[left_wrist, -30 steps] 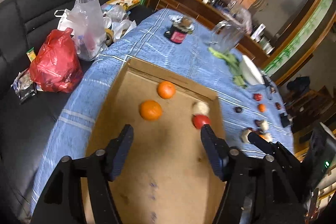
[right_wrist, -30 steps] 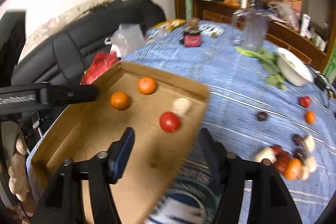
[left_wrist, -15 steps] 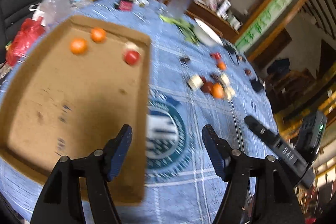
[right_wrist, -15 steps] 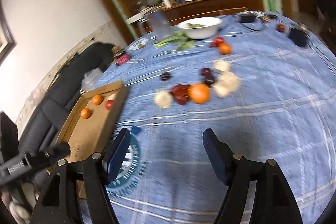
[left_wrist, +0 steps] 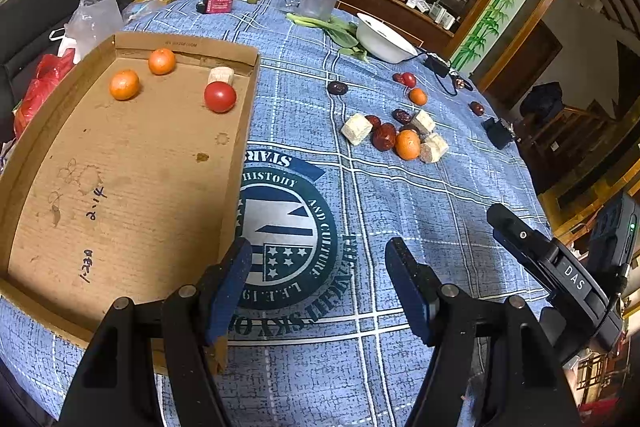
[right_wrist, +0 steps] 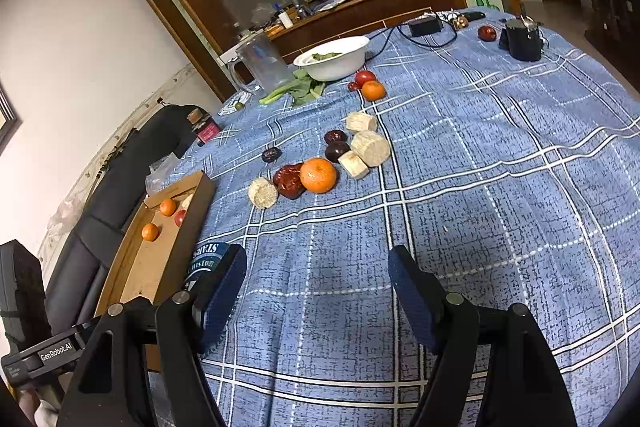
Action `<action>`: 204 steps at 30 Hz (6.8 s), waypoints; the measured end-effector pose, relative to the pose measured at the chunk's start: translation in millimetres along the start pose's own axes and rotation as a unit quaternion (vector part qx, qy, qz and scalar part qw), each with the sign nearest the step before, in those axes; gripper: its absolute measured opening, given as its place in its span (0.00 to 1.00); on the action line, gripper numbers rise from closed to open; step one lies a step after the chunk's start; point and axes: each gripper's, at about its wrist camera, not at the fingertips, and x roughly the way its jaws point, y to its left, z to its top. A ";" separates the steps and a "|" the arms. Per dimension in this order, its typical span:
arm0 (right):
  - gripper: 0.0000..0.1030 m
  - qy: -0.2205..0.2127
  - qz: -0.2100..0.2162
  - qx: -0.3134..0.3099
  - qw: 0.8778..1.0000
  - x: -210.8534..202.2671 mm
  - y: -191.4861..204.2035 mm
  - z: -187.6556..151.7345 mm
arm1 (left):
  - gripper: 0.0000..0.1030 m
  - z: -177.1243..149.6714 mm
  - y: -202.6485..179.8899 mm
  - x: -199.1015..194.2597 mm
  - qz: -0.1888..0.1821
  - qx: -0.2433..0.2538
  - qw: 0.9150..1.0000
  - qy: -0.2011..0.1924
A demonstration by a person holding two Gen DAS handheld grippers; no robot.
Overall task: Organize fruits
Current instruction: 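Withdraw both grippers from the tray back over the table, then grasp a white yam cube with the left gripper, then lift the white cube with the left gripper while the right gripper grasps another white cube, then carry both cubes into the cardboard tray and open both grippers, then withdraw both grippers from the tray back over the table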
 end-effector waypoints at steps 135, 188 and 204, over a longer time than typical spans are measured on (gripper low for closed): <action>0.37 0.077 -0.013 -0.292 0.953 34.4 136.8 45.7 | 0.24 66.6 45.2 -26.2 -0.035 0.029 0.990 -0.133; 0.55 0.121 0.037 -0.335 0.933 152.8 255.6 -24.9 | 0.60 100.2 172.6 -16.7 0.097 -0.073 0.993 -0.014; 0.70 0.070 0.002 -0.178 0.981 68.4 157.9 -20.8 | 0.74 34.1 83.1 -54.5 0.051 -0.040 0.996 -0.059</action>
